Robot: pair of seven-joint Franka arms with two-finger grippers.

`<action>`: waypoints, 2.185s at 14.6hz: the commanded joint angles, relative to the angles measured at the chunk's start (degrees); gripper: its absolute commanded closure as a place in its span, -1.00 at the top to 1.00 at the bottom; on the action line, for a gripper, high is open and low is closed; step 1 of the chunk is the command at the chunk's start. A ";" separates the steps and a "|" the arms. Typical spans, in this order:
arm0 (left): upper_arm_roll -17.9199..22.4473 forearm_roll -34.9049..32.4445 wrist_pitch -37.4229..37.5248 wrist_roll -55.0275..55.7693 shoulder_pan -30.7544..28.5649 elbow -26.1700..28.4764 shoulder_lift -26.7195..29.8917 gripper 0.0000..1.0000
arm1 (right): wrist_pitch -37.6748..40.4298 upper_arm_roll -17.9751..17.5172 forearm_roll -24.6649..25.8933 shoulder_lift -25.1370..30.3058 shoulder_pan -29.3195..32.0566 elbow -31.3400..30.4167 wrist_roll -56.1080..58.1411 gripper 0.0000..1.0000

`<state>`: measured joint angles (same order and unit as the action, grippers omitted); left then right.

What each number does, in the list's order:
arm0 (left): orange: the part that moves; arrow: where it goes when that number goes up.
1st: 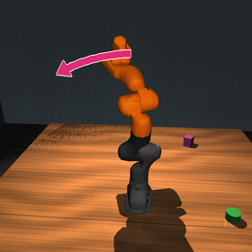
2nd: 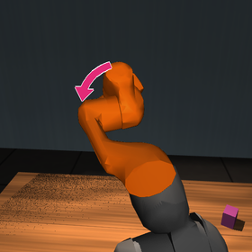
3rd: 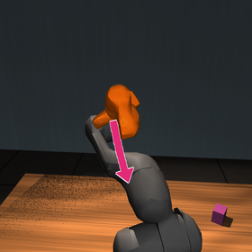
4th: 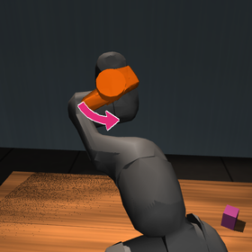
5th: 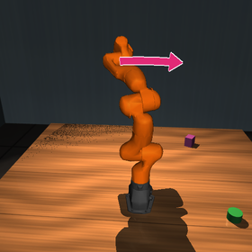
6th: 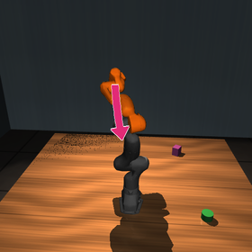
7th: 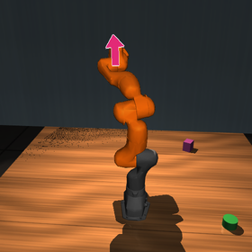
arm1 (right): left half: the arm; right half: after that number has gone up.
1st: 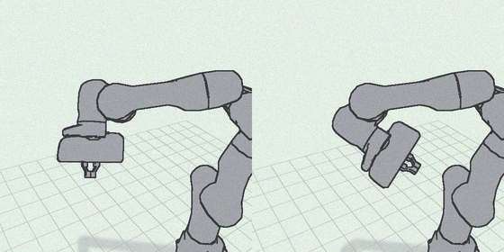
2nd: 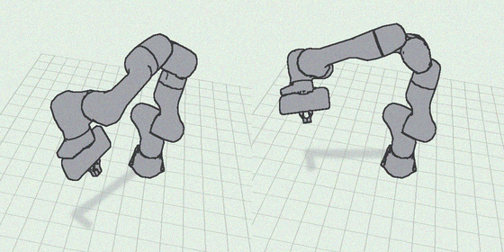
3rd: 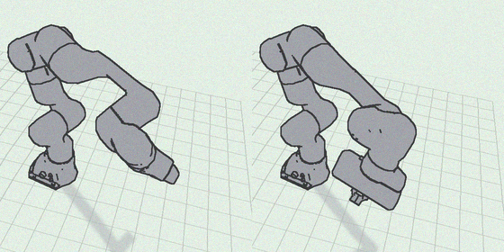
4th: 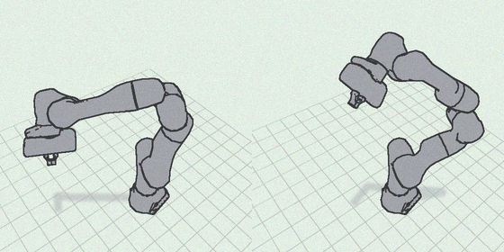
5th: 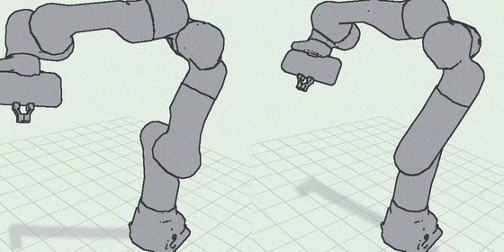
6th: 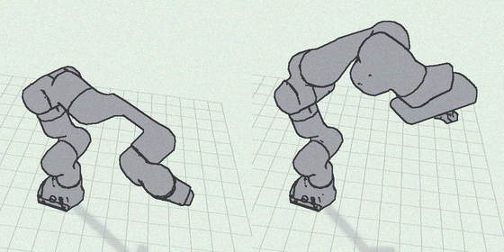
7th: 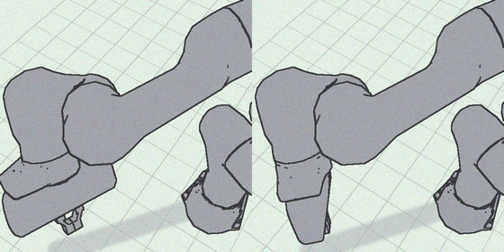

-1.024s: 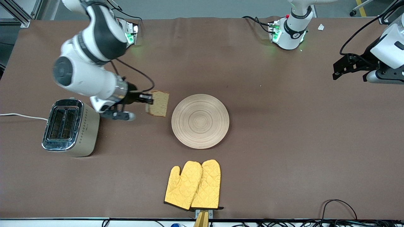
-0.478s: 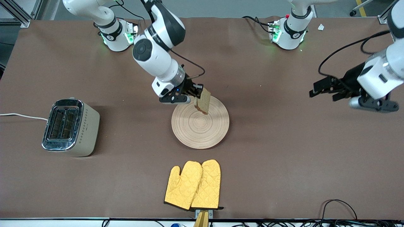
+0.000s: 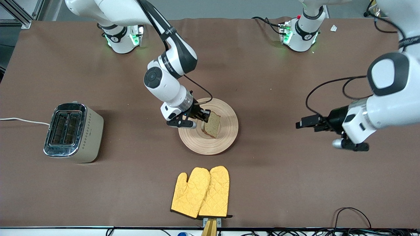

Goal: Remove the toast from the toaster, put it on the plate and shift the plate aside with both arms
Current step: 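Carry the toast onto the plate while the left gripper reaches the plate, then release the toast on the plate while the left gripper grasps the rim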

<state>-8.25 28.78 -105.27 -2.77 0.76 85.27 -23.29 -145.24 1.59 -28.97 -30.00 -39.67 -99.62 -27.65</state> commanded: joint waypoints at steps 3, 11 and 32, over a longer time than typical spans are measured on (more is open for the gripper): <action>-1.15 6.46 -8.27 -6.36 1.70 -1.51 -9.04 1.00 | 0.93 -0.18 -1.18 0.73 3.37 -5.04 11.73 -0.99; -6.08 20.69 -11.98 -24.62 2.40 -0.64 -21.08 0.72 | 6.02 0.70 -0.12 4.07 6.80 -8.57 18.32 -0.60; -8.19 29.05 -11.89 -34.58 3.72 8.16 -26.10 -0.38 | 64.16 28.46 15.87 13.74 7.16 20.93 20.96 1.00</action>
<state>-16.41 56.18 -116.87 -36.23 4.49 92.51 -49.74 -88.71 28.33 -14.51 -16.95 -32.31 -84.07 -7.57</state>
